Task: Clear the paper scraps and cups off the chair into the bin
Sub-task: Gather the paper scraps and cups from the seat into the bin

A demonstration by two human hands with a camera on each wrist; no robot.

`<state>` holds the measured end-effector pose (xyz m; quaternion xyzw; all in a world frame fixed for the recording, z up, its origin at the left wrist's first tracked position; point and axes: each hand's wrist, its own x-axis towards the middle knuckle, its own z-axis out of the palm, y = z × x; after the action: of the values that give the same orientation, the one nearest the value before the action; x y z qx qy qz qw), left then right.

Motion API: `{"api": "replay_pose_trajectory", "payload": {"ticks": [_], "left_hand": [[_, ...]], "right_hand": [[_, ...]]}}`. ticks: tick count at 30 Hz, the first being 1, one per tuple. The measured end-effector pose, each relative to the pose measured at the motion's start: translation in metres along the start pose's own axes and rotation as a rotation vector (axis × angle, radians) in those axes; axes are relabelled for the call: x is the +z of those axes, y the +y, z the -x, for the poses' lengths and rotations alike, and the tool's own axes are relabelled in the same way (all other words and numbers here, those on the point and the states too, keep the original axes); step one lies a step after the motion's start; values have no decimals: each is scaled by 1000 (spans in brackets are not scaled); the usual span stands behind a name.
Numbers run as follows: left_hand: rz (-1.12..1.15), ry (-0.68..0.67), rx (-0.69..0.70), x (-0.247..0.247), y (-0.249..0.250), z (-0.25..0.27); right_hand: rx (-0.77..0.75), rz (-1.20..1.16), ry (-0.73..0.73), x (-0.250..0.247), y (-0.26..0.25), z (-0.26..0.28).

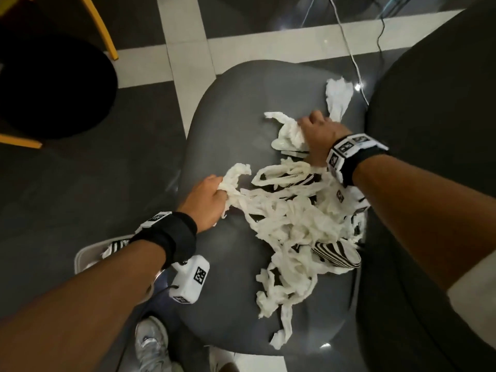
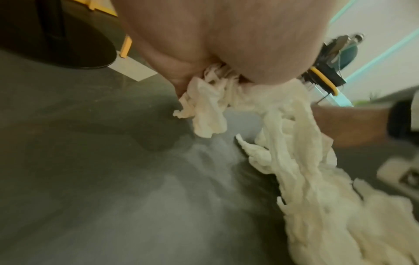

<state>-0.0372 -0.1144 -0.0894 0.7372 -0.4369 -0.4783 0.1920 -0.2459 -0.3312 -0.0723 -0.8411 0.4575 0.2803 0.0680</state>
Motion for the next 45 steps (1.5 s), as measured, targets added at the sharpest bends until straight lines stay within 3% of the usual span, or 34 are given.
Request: {"api": "replay_pose_trajectory", "payload": {"ticks": [3,6,12,15,21,24,29,33,38,40,45], "left_hand": [[183,-38,-47,-2,15,11],[150,-40,-49,-2,23,24],[253,64,-60,-10,33,44],[46,96,-21,-16,32,55],[-587,-345,-29,-33,1,90],[-805,-367,-40,-42,-22,103],[-367,-241,-49,-65,-50,128],[-79,-17,-8,-99,-60,152],[577,297,-243,-141,-114,161],[718,325,-302,-150,-129,166],[729,316,-399,-150,-166,179]], "right_hand": [[25,-72,-14,20,-6,10],[47,-58,-28,27,-7,21],[111,-190,150,5,-1,62],[65,-184,194,-14,-10,92],[-90,-256,139,-33,-66,133],[-186,-303,75,-26,-109,145],[-369,-311,-59,-9,-190,156],[-314,-116,-303,5,-242,151],[-288,44,-275,18,-272,143],[-274,-1,-263,13,-285,141],[-293,-435,-198,5,-340,141]]}}
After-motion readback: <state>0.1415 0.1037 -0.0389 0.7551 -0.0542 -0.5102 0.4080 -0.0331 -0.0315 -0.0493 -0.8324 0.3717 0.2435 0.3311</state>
